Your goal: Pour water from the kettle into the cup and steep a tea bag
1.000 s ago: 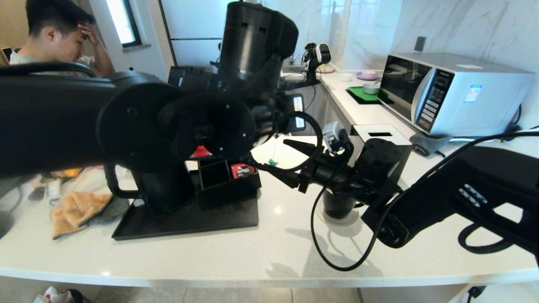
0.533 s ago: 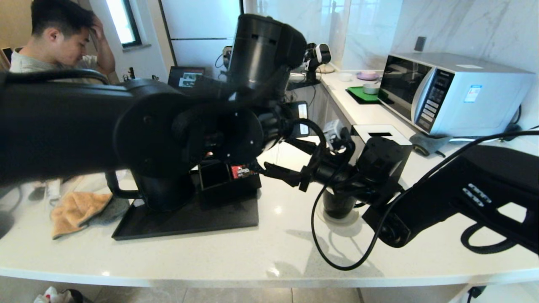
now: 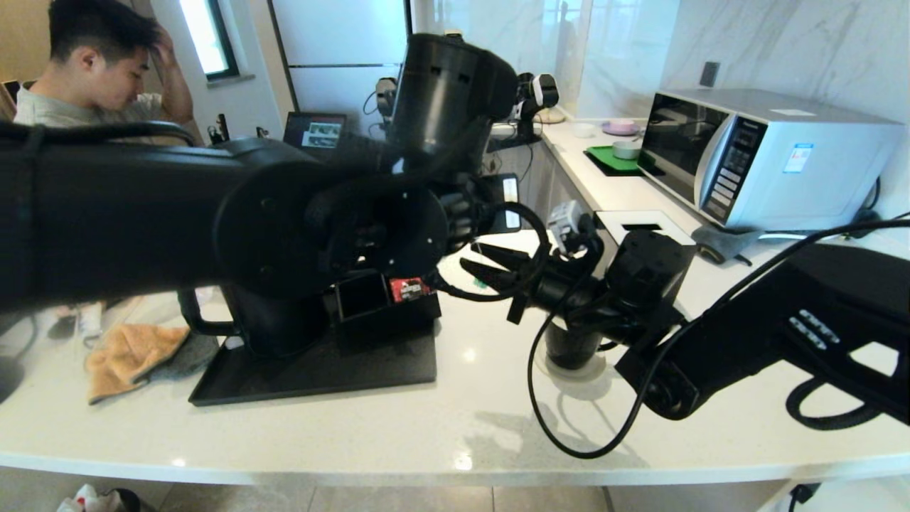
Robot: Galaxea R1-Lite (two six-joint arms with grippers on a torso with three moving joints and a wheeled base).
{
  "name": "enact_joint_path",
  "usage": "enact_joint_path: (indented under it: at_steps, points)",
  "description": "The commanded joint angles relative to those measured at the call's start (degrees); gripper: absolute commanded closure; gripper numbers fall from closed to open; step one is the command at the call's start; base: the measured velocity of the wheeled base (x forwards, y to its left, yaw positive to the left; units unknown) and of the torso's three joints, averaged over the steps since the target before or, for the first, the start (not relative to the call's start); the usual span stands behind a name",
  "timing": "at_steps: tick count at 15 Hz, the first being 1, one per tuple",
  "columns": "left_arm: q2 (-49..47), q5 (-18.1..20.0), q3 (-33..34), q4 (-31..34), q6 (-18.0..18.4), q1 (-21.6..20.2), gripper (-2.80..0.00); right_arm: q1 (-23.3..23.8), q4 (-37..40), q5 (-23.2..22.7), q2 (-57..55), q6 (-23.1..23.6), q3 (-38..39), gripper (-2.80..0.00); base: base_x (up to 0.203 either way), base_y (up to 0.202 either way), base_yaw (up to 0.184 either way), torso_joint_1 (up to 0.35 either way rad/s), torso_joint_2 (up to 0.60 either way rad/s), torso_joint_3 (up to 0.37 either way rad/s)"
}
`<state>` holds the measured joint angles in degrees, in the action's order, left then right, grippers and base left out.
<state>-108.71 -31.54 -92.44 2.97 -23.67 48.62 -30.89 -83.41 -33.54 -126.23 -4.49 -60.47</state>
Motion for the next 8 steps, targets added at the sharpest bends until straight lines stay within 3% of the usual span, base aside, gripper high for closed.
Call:
enact_joint_path:
  at_steps: [1, 8]
  points:
    - [-1.13, -0.19, -0.61, -0.05, -0.12, -0.01, 0.00, -0.05, -0.64, -0.21, 0.38, 0.00, 0.44, 0.00, 0.000, 0.000, 0.000, 0.000, 0.00, 0.000]
    - [-3.79, -0.18, -4.59, 0.02, 0.12, -1.59, 0.00, 0.48, -0.44, 0.31, 0.73, 0.00, 0.44, 0.00, 0.000, 0.000, 0.000, 0.000, 0.00, 0.000]
